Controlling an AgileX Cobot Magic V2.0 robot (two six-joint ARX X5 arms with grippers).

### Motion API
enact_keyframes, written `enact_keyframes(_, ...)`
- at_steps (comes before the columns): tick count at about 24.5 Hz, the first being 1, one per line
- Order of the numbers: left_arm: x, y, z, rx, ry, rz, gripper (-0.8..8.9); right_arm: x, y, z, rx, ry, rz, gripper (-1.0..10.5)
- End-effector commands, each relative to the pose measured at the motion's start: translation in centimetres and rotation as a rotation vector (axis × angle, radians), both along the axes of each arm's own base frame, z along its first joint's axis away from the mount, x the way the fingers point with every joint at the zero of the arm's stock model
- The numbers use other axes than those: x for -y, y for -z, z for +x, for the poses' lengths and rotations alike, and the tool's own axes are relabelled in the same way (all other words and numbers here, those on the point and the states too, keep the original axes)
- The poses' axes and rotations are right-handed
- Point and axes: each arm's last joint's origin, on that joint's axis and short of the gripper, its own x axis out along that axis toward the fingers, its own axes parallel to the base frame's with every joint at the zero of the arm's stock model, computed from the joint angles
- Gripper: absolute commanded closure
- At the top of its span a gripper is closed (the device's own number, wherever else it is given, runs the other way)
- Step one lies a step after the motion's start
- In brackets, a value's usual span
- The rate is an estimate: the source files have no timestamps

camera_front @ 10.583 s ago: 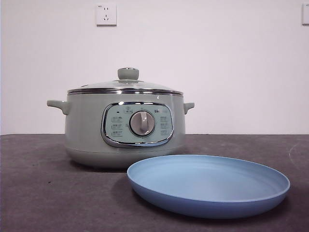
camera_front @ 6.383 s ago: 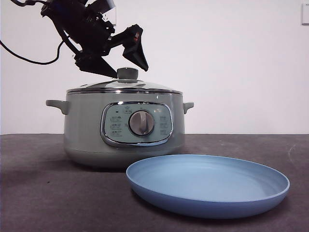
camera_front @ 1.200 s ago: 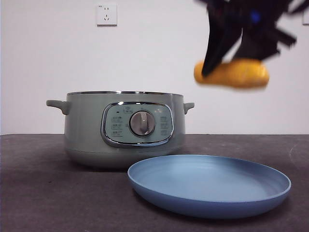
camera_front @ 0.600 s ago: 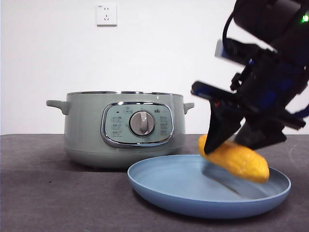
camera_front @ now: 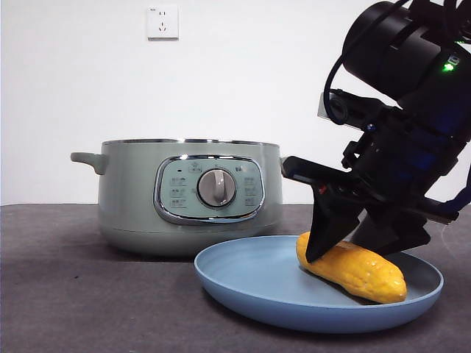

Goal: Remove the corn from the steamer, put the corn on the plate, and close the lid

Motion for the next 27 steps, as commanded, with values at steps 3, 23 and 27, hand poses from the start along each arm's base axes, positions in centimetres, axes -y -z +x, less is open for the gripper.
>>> enact_keyframes(3, 1.0, -0.9, 1.9, 0.073, 0.058, -0.038, 8.21, 0.3, -1.6, -0.7, 0.037, -0.015, 0.049, 4.6)
enact_keyframes(23, 9.9, 6.6, 18.6, 0.033, 0.129, 0.008, 8.21, 8.2, -12.9, -11.4, 0.352, -0.014, 0.268, 4.7)
enact_keyframes(27, 11.0, 8.1, 20.4, 0.04, 0.13, 0.007, 8.21, 8.8, -13.2, -12.2, 0.37, -0.015, 0.281, 4.7)
